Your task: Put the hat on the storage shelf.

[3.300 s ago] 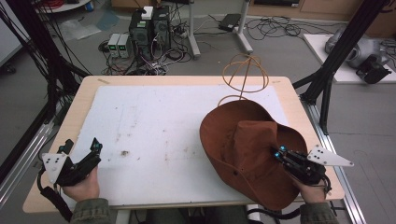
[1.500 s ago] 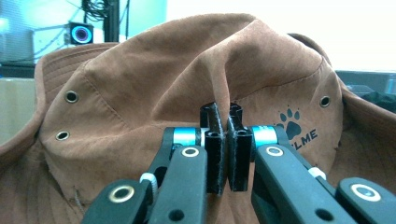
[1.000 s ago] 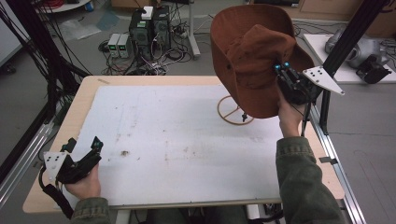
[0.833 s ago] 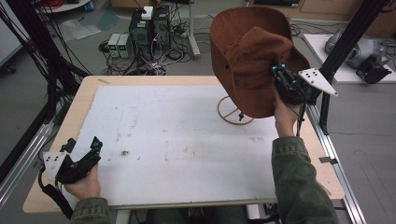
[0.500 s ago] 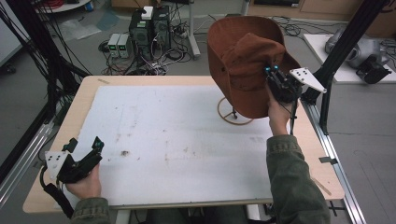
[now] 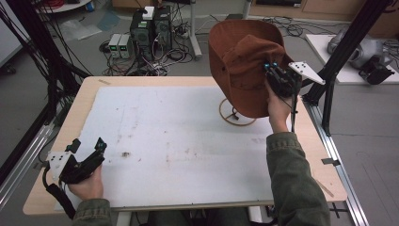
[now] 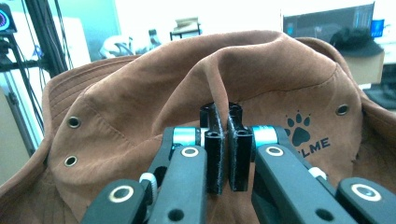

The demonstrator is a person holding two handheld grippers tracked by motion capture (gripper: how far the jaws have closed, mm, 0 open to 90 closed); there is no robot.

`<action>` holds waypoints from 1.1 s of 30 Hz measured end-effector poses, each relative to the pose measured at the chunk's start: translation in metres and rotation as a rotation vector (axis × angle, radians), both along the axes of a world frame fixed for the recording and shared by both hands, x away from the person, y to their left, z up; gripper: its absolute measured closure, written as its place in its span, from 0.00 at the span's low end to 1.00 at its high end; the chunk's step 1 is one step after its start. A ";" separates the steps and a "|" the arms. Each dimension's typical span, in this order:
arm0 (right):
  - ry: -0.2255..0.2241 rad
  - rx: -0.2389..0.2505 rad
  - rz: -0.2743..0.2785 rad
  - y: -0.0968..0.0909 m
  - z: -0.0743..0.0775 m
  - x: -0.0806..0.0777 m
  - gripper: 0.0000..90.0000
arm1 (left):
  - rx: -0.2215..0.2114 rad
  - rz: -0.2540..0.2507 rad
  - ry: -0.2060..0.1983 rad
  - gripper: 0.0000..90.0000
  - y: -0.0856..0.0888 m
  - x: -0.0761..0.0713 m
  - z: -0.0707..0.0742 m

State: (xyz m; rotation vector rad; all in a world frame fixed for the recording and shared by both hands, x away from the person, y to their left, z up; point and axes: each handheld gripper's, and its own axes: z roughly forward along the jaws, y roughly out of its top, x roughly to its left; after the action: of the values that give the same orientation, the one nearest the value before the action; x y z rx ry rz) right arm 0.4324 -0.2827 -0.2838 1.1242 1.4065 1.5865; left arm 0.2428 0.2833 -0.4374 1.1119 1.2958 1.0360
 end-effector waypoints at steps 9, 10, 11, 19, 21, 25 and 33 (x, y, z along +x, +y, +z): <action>0.069 -0.024 0.023 0.002 0.002 0.008 0.97 | -0.003 -0.003 0.004 0.20 0.001 0.000 0.000; 0.077 -0.021 0.016 0.002 0.002 0.008 0.96 | -0.005 -0.002 0.003 0.20 0.001 0.000 0.000; 0.086 -0.017 0.017 0.002 0.002 0.008 0.96 | -0.005 -0.003 0.004 0.20 0.001 0.000 0.000; 0.101 -0.027 0.035 -0.001 0.003 0.006 0.75 | -0.007 -0.002 0.002 0.20 0.000 0.000 0.000; 0.097 -0.038 0.035 0.000 0.004 0.005 0.73 | -0.007 -0.003 0.002 0.20 0.000 -0.001 0.000; 0.103 -0.069 0.041 0.002 0.004 0.004 0.56 | -0.010 0.000 -0.001 0.20 0.001 -0.001 0.000; 0.096 -0.066 0.000 0.001 0.008 -0.002 0.18 | -0.009 0.003 -0.001 0.20 0.001 -0.002 0.000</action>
State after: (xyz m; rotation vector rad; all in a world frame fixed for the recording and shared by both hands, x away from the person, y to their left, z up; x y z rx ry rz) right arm 0.4300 -0.2820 -0.2762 1.1745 1.5101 1.4927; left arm 0.2412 0.2843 -0.4372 1.1029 1.3010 1.0319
